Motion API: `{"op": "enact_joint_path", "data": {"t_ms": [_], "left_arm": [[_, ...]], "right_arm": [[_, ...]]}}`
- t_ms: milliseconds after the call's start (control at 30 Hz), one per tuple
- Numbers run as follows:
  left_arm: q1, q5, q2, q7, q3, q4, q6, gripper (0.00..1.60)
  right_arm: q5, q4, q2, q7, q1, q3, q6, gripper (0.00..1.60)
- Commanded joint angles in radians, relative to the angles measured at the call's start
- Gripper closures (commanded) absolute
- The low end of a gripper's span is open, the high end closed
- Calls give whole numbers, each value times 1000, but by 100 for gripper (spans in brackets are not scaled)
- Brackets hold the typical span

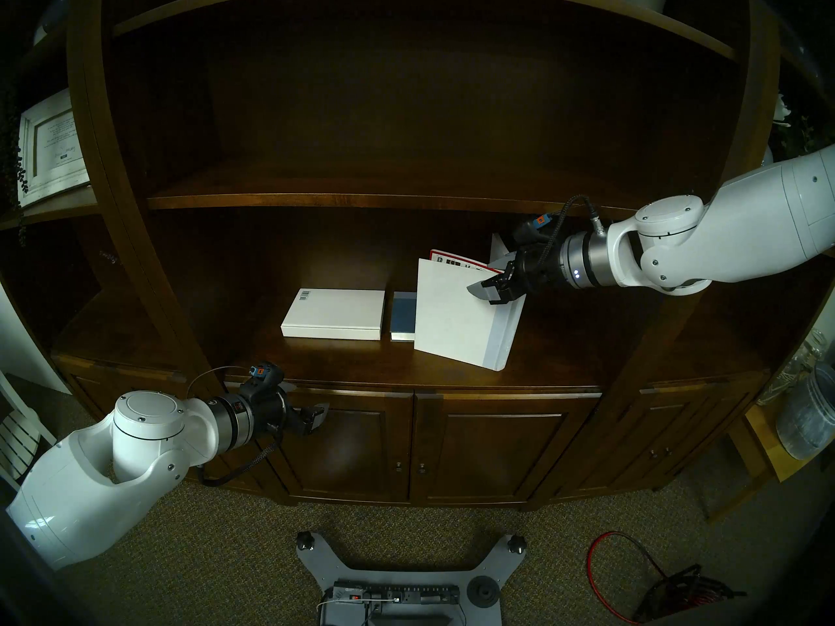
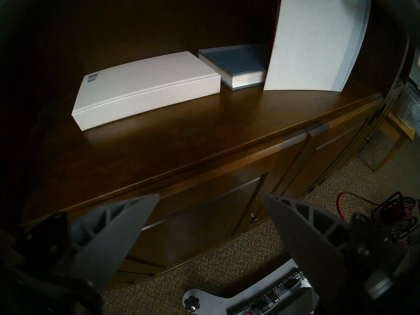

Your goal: Close the books and align them horizontally on the shelf

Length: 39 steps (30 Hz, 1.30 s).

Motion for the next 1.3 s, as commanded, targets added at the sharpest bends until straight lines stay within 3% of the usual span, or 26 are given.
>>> {"op": "enact_joint_path", "data": {"t_ms": [0, 567, 1267], "left_arm": [[-15, 0, 0, 1, -14, -15, -9, 0], [-15, 0, 0, 1, -13, -15, -8, 0], [-15, 0, 0, 1, -13, -14, -8, 0]], "right_arm": [[-7, -1, 26, 2, 65, 3, -27, 6], [-39, -13, 79, 26, 97, 15, -86, 0], [-36, 19, 58, -34, 64, 41, -100, 0]]}}
